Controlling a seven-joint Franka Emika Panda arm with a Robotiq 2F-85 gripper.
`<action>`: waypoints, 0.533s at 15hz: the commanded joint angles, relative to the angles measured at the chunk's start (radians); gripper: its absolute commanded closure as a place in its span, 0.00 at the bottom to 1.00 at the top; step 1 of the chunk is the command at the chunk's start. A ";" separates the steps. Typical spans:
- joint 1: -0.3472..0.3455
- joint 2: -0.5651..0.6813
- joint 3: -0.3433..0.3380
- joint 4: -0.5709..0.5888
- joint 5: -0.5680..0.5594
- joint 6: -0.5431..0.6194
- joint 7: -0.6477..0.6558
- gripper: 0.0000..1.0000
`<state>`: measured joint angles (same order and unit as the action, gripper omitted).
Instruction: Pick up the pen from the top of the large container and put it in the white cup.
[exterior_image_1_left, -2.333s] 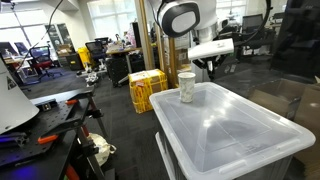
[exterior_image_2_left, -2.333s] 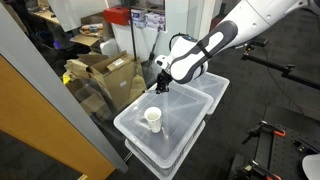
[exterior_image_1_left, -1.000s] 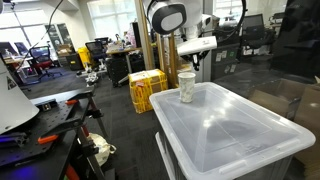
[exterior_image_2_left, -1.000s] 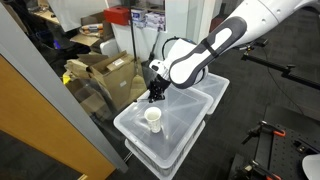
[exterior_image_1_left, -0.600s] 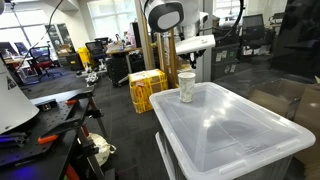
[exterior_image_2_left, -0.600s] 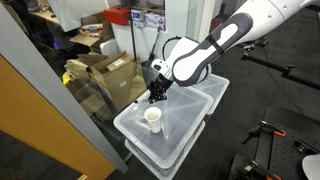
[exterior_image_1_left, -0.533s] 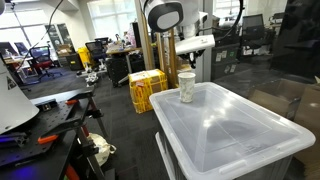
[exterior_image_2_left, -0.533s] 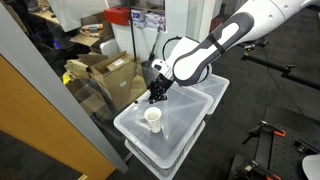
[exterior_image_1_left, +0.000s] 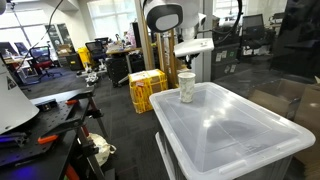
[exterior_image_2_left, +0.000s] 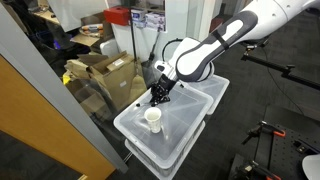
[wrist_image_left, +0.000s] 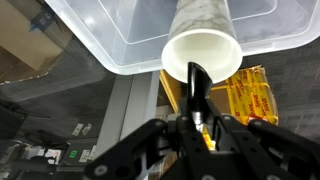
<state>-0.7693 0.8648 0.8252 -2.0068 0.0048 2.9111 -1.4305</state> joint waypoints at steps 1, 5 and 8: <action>-0.048 0.022 0.039 -0.005 -0.002 -0.051 -0.058 0.95; -0.059 0.040 0.045 0.005 0.003 -0.103 -0.117 0.95; -0.059 0.045 0.044 0.013 0.005 -0.137 -0.180 0.95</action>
<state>-0.8046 0.8990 0.8436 -2.0050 0.0049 2.8238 -1.5398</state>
